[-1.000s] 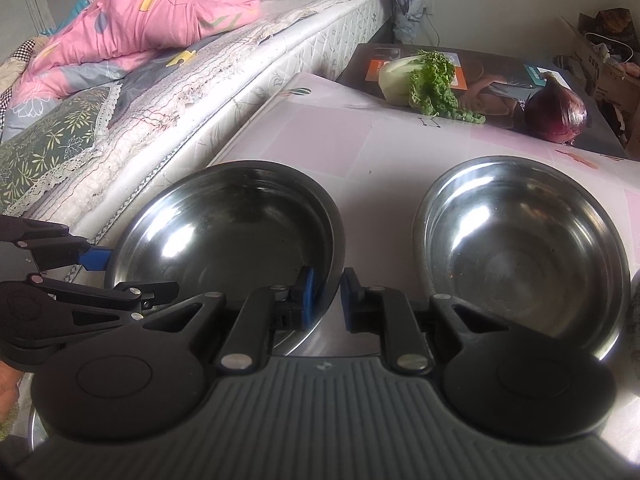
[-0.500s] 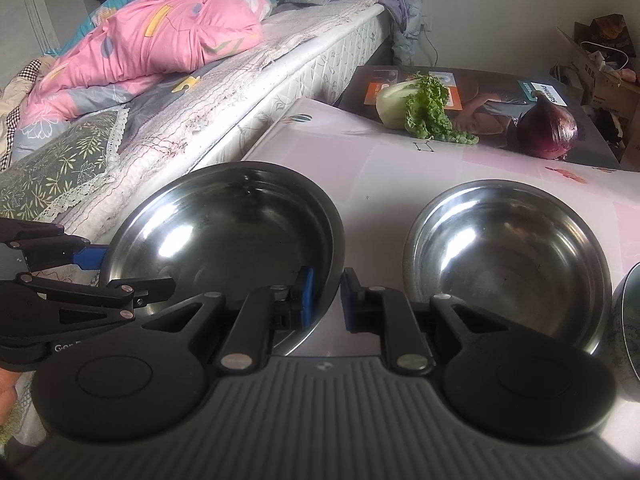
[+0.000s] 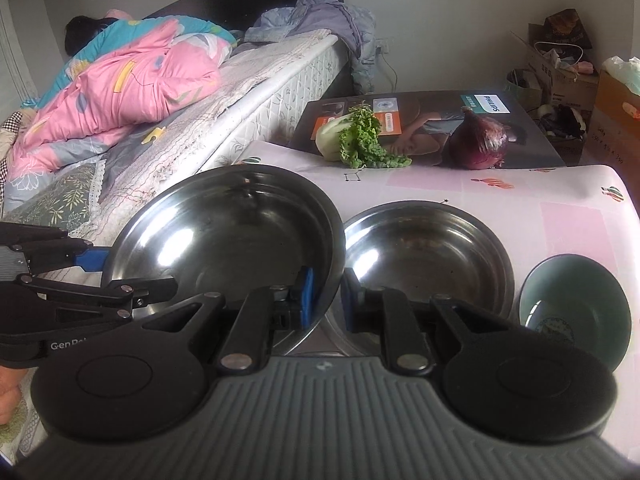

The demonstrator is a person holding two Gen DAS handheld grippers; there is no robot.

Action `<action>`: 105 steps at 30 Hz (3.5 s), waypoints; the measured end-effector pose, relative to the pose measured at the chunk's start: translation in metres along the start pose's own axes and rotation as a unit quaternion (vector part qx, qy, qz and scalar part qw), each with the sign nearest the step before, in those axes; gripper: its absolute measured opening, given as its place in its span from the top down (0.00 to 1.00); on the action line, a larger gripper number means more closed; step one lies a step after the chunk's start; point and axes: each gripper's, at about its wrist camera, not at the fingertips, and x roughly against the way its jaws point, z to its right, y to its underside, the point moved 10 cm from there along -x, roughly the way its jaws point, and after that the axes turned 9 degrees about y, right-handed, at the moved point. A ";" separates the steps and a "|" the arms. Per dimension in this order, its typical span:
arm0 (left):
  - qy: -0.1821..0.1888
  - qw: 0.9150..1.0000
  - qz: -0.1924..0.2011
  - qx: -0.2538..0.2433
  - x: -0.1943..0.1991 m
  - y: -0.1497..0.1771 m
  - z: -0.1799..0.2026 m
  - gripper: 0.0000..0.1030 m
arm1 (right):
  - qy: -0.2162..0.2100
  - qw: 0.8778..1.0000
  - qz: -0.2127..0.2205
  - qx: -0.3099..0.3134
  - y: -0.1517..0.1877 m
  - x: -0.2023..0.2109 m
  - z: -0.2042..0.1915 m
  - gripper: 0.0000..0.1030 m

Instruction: Organize plates and bowls

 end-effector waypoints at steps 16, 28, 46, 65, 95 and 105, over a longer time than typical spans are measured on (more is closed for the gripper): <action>0.047 0.997 -0.060 -0.032 -0.081 -0.024 0.069 0.59 | 0.074 0.996 -0.027 -0.044 0.023 -0.014 0.106 0.84; 0.029 0.998 -0.053 -0.031 -0.088 -0.031 0.067 0.51 | 0.076 0.995 -0.021 -0.054 0.020 -0.026 0.111 0.73; 0.020 0.998 -0.017 -0.061 -0.034 -0.027 0.073 0.28 | 0.071 0.994 0.001 -0.083 0.027 0.023 0.118 0.44; 0.110 0.989 0.002 -0.103 -0.005 -0.032 0.140 0.21 | 0.101 0.987 0.013 -0.121 0.071 0.107 0.164 0.35; 0.130 0.973 -0.059 -0.180 -0.152 -0.110 0.237 0.67 | 0.049 0.960 -0.049 -0.270 0.081 0.005 0.237 0.73; 0.139 0.979 -0.086 -0.124 -0.152 -0.103 0.228 0.80 | 0.024 0.953 -0.047 -0.298 0.083 -0.007 0.241 0.83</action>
